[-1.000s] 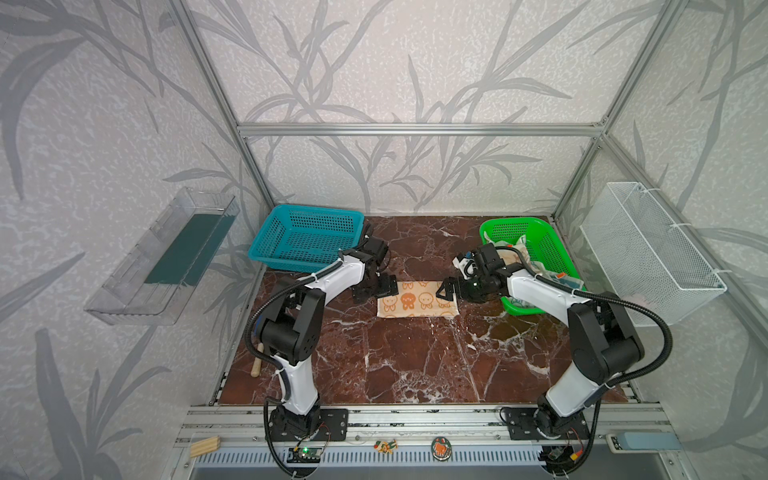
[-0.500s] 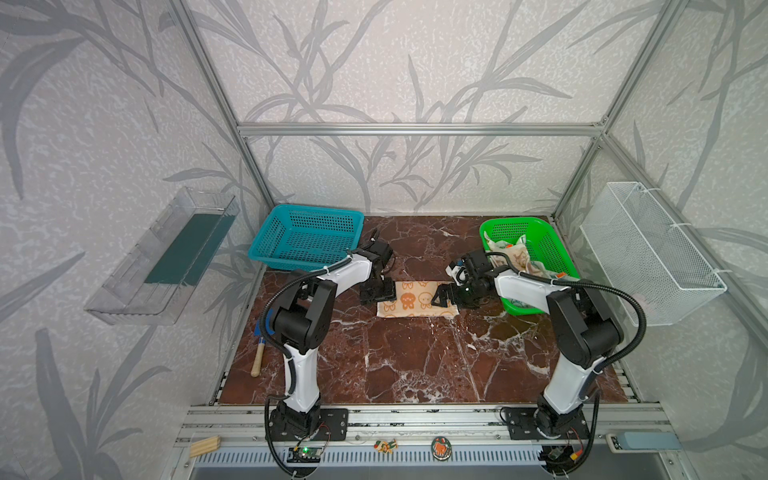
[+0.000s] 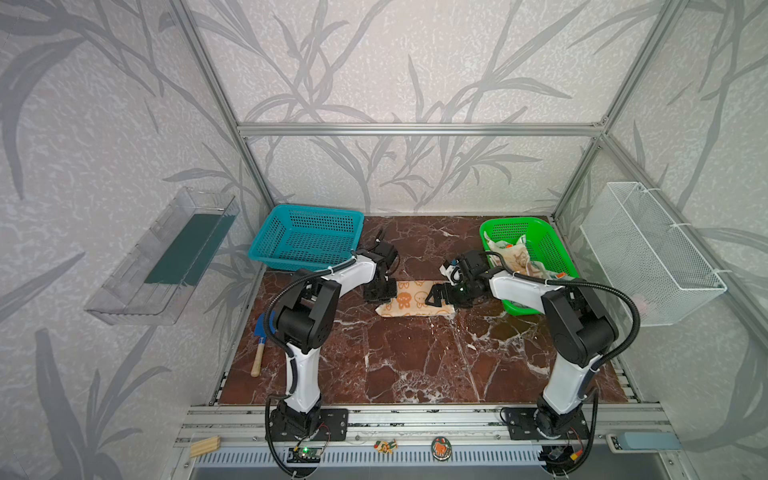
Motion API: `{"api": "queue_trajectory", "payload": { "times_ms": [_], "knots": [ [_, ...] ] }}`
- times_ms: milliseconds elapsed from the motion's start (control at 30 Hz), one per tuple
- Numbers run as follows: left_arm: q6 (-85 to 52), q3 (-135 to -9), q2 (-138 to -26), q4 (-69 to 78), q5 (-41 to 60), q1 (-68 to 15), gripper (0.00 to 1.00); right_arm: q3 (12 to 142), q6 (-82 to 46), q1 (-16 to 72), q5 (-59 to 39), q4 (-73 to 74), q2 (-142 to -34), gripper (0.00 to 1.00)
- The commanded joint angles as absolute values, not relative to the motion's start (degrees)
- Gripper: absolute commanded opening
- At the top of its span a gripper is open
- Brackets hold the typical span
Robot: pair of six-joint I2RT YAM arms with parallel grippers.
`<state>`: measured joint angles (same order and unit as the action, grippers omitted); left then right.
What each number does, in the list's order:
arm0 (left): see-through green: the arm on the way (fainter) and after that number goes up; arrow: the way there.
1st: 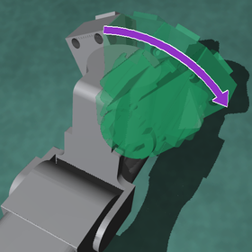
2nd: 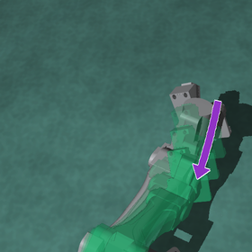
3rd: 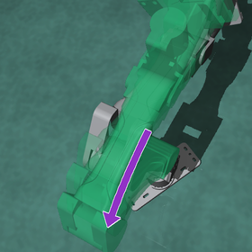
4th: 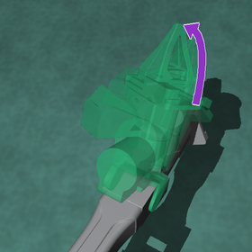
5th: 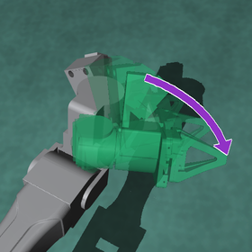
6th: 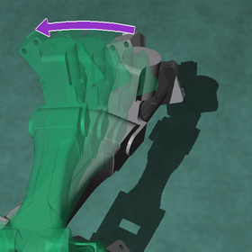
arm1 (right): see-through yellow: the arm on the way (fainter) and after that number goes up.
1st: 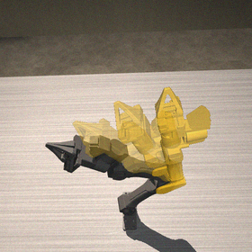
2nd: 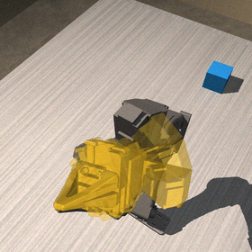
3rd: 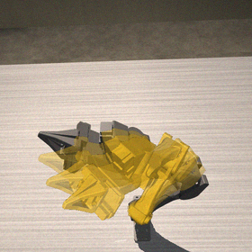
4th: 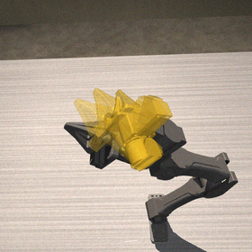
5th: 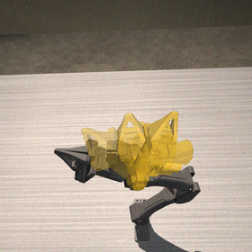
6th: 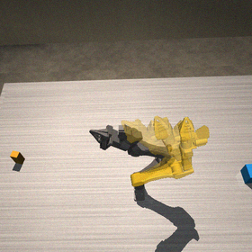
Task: Fold and stack the towels
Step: 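Carry the folded towel with the left gripper into the teal basket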
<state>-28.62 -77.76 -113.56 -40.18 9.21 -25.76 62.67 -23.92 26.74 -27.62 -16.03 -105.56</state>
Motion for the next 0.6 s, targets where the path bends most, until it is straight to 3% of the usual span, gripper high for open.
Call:
{"api": "queue_trajectory", "payload": {
  "times_ms": [0,33,567],
  "knots": [
    [-27.1,-78.4,-113.0,-42.8,7.2,-26.5,0.04,61.8,-23.8,27.3,-28.0,-19.3,-105.8,0.99],
    [-26.5,-79.7,-112.3,-44.1,6.0,-26.5,0.00,62.3,-23.5,27.4,-28.1,-19.8,-105.4,0.99],
    [-13.7,-104.1,-112.2,-64.5,-16.8,-26.0,0.00,75.3,-18.6,27.9,-26.4,-29.0,-102.4,0.99]
  ]
}}
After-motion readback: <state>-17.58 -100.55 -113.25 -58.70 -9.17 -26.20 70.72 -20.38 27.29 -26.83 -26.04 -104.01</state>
